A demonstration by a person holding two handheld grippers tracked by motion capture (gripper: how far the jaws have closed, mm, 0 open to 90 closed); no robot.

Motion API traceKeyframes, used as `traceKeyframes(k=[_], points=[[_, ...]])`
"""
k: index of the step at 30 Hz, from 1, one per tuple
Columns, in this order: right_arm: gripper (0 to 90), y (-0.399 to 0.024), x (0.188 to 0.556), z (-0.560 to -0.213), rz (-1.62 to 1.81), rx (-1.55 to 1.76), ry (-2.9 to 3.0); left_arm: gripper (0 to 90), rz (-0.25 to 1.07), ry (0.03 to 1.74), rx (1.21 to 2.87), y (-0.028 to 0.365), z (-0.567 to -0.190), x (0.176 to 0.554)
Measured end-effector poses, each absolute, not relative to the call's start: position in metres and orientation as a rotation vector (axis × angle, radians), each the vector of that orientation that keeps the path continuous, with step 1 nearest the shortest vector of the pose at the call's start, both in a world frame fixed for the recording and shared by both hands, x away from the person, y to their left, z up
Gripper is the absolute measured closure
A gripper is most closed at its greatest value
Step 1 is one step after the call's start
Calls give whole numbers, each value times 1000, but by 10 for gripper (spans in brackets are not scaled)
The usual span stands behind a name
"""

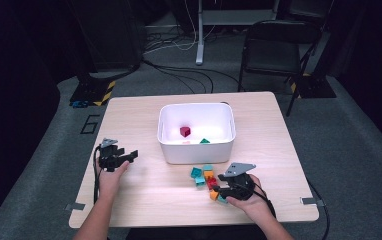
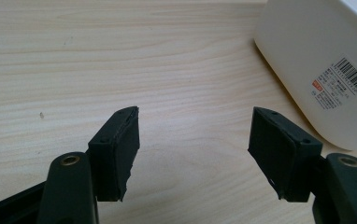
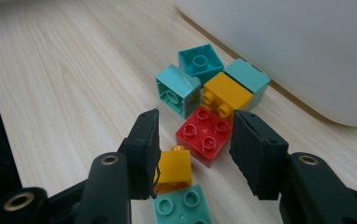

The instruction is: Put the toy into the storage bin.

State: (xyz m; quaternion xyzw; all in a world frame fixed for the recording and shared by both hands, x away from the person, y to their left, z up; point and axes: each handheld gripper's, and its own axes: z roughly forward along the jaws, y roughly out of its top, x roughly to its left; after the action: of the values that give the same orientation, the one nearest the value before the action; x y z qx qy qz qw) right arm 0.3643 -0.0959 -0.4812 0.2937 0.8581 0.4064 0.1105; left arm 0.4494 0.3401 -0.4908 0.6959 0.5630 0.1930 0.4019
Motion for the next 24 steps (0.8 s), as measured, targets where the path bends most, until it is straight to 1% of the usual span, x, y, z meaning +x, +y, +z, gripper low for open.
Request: traceKeyframes(k=[16, 20, 22, 24], points=[[505, -83, 359, -493, 1151, 826, 2597, 333, 486, 1426, 1750, 342, -491, 450], [533, -81, 359, -496, 1114, 805, 2621, 333, 489, 1425, 1748, 342, -490, 450], [569, -82, 361, -498, 1096, 798, 2631, 333, 489, 1424, 1749, 342, -490, 450], [582, -83, 363, -498, 1108, 798, 2636, 333, 490, 1425, 1748, 342, -490, 449]])
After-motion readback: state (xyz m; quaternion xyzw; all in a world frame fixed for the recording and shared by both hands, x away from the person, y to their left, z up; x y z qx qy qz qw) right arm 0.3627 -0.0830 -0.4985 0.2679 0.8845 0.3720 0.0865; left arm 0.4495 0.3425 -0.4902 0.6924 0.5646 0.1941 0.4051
